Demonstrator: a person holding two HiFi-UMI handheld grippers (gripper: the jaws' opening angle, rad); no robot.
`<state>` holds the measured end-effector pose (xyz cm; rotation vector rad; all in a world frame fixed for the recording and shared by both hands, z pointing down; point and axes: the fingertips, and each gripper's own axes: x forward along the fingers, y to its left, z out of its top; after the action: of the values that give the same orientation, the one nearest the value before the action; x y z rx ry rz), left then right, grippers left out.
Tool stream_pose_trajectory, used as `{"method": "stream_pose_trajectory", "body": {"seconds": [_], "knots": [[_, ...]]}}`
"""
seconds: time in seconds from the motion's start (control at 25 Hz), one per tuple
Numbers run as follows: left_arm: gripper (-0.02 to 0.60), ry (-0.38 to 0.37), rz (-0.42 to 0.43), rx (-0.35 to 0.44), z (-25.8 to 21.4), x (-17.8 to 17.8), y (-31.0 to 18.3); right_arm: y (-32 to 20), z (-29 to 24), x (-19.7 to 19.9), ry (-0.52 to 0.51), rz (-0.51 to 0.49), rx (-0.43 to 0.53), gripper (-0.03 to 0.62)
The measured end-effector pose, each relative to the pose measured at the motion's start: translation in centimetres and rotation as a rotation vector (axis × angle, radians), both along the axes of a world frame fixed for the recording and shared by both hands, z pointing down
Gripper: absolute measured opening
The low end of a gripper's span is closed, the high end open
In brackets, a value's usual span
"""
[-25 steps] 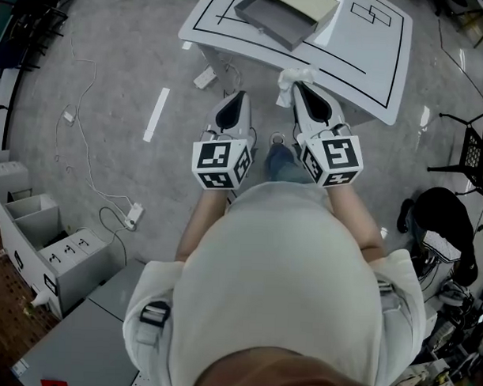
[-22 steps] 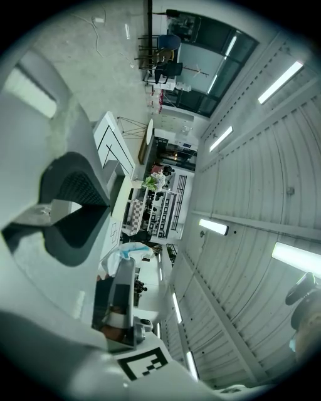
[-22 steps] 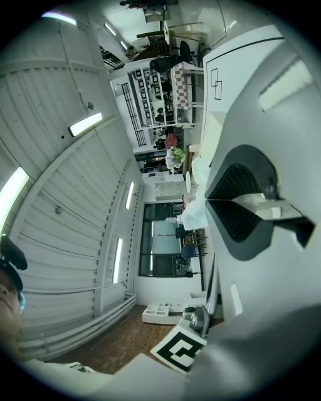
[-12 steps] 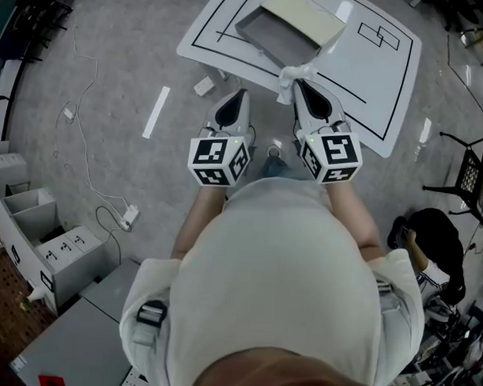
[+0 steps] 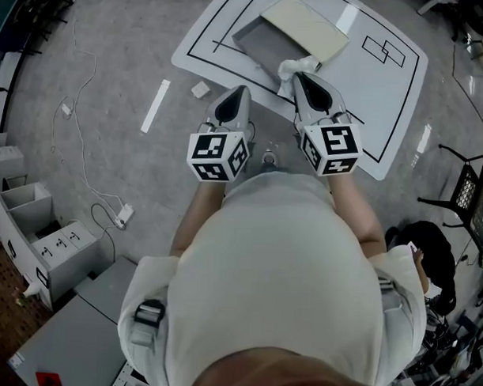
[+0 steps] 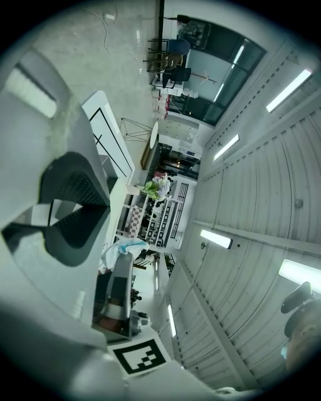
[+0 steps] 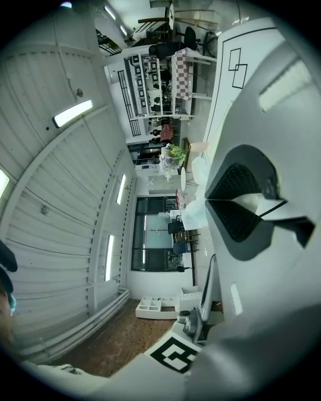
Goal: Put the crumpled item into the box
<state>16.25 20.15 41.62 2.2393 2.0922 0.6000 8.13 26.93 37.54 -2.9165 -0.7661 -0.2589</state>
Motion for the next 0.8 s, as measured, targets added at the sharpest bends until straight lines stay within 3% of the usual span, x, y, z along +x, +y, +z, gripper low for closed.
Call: {"method": "stream_pose_trajectory", "body": {"seconds": [0.8], "knots": [[0.0,-0.038,-0.095,0.038,2.3,3.9,5.1,8.2,6.1,5.5,-0.18,-0.108,0.036,0.005]]}}
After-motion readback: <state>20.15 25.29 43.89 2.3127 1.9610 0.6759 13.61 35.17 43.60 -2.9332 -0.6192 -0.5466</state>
